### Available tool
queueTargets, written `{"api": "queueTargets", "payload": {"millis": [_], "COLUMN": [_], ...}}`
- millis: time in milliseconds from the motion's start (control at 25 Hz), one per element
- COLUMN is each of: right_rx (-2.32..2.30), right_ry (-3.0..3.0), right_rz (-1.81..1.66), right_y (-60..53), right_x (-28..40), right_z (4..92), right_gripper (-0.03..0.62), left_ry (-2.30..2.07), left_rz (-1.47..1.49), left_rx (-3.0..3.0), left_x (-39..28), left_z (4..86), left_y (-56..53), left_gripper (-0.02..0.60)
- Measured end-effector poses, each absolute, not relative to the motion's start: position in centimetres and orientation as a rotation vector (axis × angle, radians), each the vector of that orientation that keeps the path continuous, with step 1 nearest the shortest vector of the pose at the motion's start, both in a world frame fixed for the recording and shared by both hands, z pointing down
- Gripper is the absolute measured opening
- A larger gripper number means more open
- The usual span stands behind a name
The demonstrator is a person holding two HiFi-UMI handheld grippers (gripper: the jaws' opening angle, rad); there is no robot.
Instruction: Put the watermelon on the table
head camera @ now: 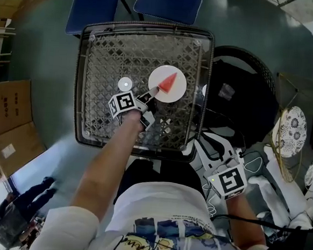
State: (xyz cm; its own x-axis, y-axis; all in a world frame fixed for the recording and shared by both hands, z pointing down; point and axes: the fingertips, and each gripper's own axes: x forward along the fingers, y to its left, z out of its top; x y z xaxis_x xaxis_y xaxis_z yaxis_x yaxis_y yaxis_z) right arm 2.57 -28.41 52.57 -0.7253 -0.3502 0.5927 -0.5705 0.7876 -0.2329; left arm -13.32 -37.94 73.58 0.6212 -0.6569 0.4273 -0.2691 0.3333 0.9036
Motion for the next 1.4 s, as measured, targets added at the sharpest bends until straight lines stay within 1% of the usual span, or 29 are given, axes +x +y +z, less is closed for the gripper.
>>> {"api": "queueTargets", "payload": {"millis": [840, 1400], "right_rx": [0.678, 0.681], "right_ry": [-2.424, -2.452], "right_rz": [0.59, 0.594], "right_y": [-28.4, -28.9], "right_x": [1.8, 1.5], "right_z": [53.3, 52.5], "right_gripper": [0.077, 0.077], "left_ry": [-1.052, -1.139], "left_rz": [-0.09, 0.189], "left_rx": [1.192, 1.164], "left_x": [-13.3, -13.1], "left_z": [74.7, 74.5], "left_y": [-38.0, -38.0], "left_gripper": [0.031, 0.083]}}
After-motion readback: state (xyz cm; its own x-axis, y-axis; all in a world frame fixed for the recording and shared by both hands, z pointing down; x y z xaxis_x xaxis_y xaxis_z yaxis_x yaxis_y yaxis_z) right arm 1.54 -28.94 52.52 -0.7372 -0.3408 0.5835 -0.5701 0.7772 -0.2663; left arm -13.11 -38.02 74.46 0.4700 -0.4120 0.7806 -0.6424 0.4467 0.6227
